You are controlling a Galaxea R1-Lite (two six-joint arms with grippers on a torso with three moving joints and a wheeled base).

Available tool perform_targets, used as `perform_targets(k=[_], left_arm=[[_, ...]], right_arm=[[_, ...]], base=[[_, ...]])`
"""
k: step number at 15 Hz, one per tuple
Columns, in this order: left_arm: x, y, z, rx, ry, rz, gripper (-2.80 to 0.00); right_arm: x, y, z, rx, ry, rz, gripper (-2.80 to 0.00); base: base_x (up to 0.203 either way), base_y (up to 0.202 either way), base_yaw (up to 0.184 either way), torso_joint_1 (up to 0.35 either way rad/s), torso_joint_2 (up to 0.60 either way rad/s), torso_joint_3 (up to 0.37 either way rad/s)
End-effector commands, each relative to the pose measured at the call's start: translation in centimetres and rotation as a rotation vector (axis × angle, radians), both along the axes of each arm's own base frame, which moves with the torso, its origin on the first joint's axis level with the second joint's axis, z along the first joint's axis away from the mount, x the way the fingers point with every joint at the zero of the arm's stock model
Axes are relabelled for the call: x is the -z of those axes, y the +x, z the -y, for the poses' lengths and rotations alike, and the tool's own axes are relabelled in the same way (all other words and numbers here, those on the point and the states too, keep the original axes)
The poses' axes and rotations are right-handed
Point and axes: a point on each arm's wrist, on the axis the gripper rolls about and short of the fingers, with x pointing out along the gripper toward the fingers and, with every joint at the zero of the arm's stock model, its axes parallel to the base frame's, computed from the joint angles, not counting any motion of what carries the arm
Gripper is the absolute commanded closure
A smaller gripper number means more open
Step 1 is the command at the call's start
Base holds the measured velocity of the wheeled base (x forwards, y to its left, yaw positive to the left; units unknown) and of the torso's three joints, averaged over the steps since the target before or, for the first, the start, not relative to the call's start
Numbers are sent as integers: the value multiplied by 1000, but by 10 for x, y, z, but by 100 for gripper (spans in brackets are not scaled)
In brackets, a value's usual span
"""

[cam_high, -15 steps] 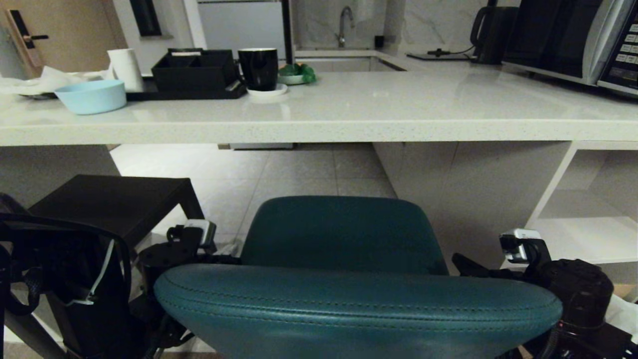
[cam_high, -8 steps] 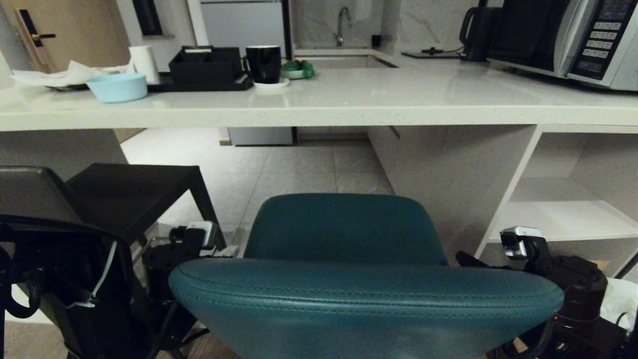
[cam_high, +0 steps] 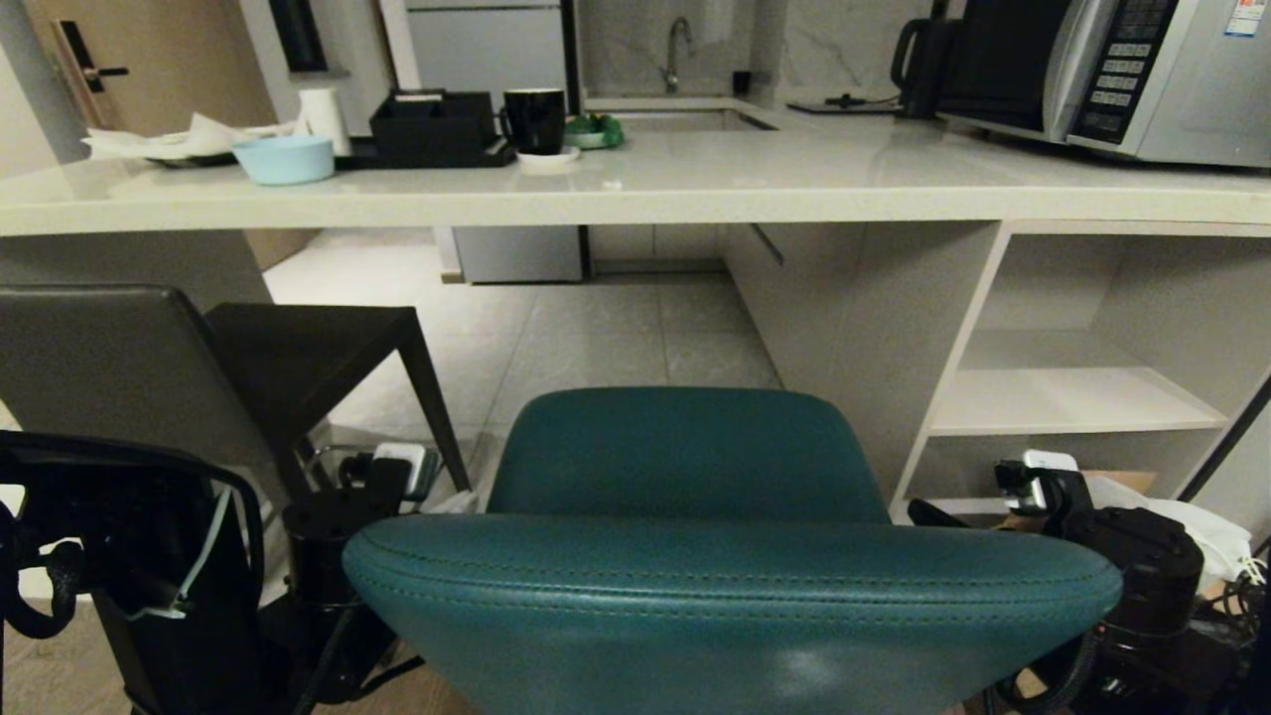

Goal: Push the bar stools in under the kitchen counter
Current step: Pull the blue chair out from under the dining table

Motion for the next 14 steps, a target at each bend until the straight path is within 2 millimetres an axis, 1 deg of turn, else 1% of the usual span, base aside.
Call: perform_targets(k=[1,5,9,10,11,12,14], left_arm=[[-2,0,0,-2,-6,11,0],[-2,1,-1,-5,-6,11,0],[-5,-5,-3,-6,-4,10,0],[-7,-5,-6,-19,-8,19,0],[-12,-3,-14,-46,-12,33,0],[-17,1,-27,-90,-17,50,0],[-29,7,-55,-154,-32,94,0]], right_arm=[[1,1,-1,1,1,2,0],[0,2,1,15,2,5,0],[-2,2,3,35,2,14,0],[-3,4,5,50,3,19,0],[-5,7,11,89,2,29,0],[-9,11,22,143,6,50,0],[-19,17,50,261,-11,90,0]], base=[[-193,0,-1,4,2,2],[-172,0,-3,0,3,2],[0,0,0,0,0,0],[0,0,0,0,0,0],[0,0,0,0,0,0],[0,0,0,0,0,0],[0,0,0,0,0,0]])
